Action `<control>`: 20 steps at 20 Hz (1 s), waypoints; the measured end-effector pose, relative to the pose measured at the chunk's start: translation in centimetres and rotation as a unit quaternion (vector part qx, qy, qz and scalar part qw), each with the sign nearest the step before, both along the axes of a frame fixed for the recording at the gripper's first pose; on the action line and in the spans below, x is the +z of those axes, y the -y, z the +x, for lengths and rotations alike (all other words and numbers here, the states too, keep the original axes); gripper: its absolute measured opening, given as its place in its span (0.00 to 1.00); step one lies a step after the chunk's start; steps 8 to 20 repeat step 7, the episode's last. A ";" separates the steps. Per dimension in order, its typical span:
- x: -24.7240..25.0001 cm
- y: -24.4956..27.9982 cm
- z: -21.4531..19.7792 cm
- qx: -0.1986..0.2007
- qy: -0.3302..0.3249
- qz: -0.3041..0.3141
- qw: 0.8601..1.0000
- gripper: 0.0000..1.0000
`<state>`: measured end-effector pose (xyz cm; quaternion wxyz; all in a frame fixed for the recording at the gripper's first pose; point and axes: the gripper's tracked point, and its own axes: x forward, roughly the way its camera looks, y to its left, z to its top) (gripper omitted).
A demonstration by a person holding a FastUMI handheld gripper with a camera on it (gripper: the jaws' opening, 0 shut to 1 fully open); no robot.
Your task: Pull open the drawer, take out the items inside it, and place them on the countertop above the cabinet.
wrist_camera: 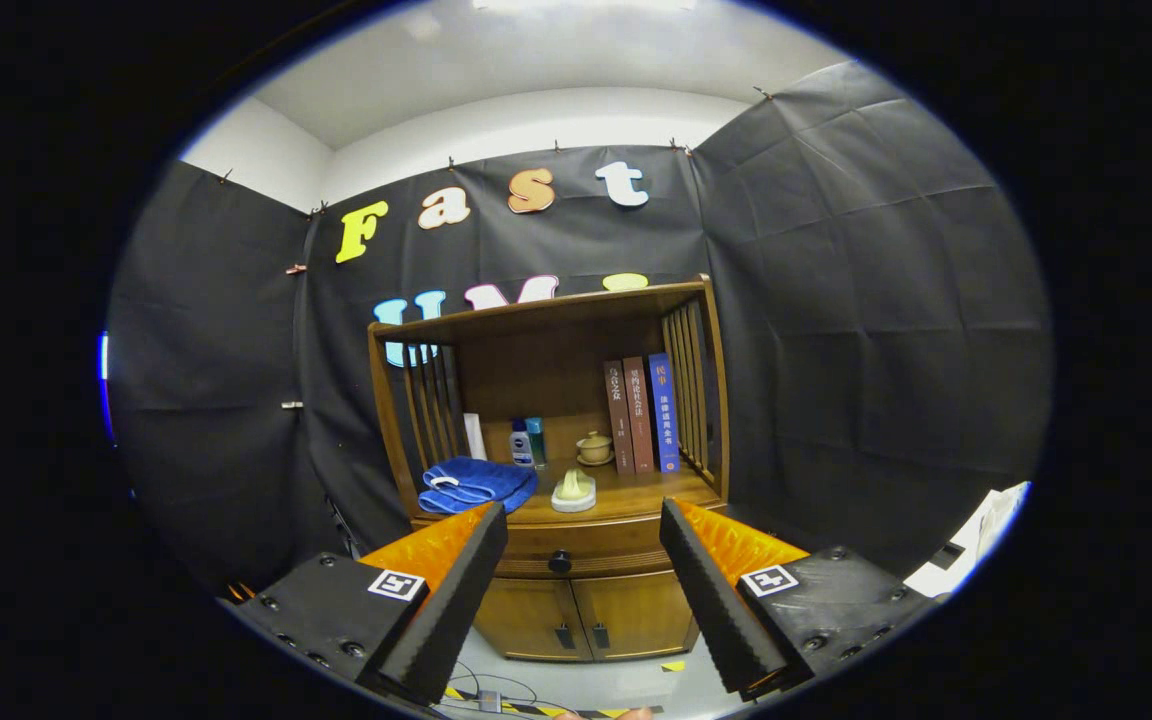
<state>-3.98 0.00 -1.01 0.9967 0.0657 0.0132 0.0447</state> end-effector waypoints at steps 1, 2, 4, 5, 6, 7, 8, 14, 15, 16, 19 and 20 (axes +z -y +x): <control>0.0 -0.2 0.0 0.003 0.001 -0.004 1.000 0.99; 0.0 -0.4 0.0 0.004 0.000 -0.007 1.000 0.99; -0.2 -0.7 -0.1 0.008 -0.004 -0.003 1.000 0.99; -0.2 -0.9 -0.1 0.009 -0.005 -0.001 1.000 0.99; -0.2 -0.9 -0.1 0.009 -0.004 0.000 1.000 0.99; -0.3 -0.8 -0.1 0.008 -0.003 -0.002 1.000 0.99; -0.3 -0.8 -0.1 0.008 -0.003 -0.002 1.000 0.99; -0.3 -0.8 -0.1 0.008 -0.003 -0.002 1.000 0.99; -0.3 -0.8 -0.1 0.008 -0.003 -0.002 1.000 0.99; -0.3 -0.8 -0.1 0.008 -0.003 -0.002 1.000 0.99; -0.3 -0.8 -0.1 0.008 -0.003 -0.002 1.000 0.99; -0.3 -0.8 -0.1 0.008 -0.003 -0.002 1.000 0.99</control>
